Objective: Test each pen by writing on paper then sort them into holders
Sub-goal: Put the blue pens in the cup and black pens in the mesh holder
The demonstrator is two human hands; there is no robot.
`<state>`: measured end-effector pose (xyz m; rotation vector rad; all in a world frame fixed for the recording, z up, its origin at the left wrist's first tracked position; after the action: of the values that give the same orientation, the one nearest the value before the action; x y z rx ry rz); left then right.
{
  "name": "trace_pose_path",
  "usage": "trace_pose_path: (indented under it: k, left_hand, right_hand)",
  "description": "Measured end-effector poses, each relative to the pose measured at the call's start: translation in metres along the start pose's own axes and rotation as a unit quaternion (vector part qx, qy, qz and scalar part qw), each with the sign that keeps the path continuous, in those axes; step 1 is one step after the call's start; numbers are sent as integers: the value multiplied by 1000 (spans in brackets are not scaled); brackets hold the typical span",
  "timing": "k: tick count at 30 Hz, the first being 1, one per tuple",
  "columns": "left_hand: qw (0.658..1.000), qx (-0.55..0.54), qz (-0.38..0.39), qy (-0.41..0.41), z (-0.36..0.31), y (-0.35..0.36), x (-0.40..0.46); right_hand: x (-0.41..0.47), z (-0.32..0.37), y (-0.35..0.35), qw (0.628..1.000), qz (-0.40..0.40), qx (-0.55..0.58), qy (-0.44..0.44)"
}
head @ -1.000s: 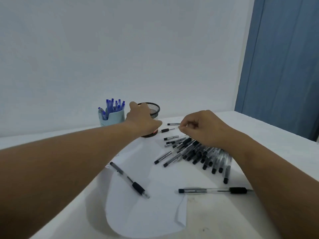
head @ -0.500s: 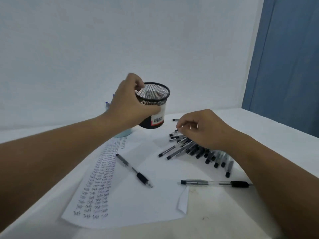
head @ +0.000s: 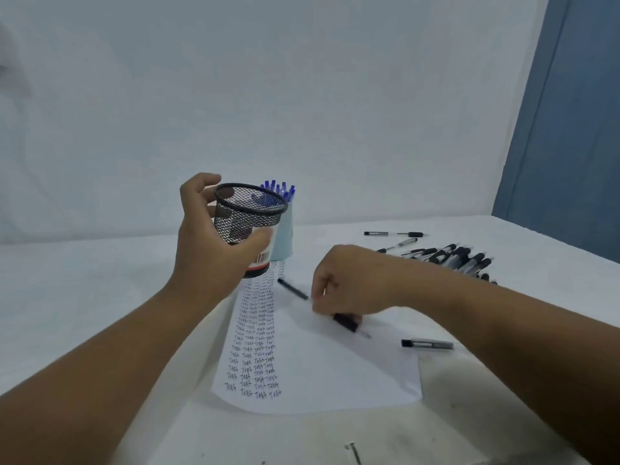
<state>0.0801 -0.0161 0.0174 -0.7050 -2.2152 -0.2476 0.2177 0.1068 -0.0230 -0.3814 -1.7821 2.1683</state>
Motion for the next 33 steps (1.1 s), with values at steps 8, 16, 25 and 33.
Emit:
trace_pose_path:
  k: [8, 16, 25, 33]
  left_hand:
    - [992, 25, 121, 40, -21, 35, -21]
    - [973, 65, 215, 53, -32, 62, -41]
    - [975, 25, 217, 35, -31, 75, -29]
    - [961, 51, 269, 38, -23, 123, -5]
  right_hand:
    - [-57, -38, -42, 987, -93, 98, 83]
    - [-120, -82, -25, 996, 7, -62, 67]
    - [-118, -101, -53, 990, -116, 18, 78]
    - [-90, -87, -143, 779, -420, 464, -43]
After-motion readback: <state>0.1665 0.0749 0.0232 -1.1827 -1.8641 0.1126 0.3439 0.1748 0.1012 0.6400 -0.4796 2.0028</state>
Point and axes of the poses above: each hand's wrist, its own x-axis towards the middle knuckle, its own y-axis out of the palm, z = x × y, the point moved 8 cm from there along x, towards the middle knuckle, and after that the axes turned 8 degrees about -x, right-handed, at the moved point
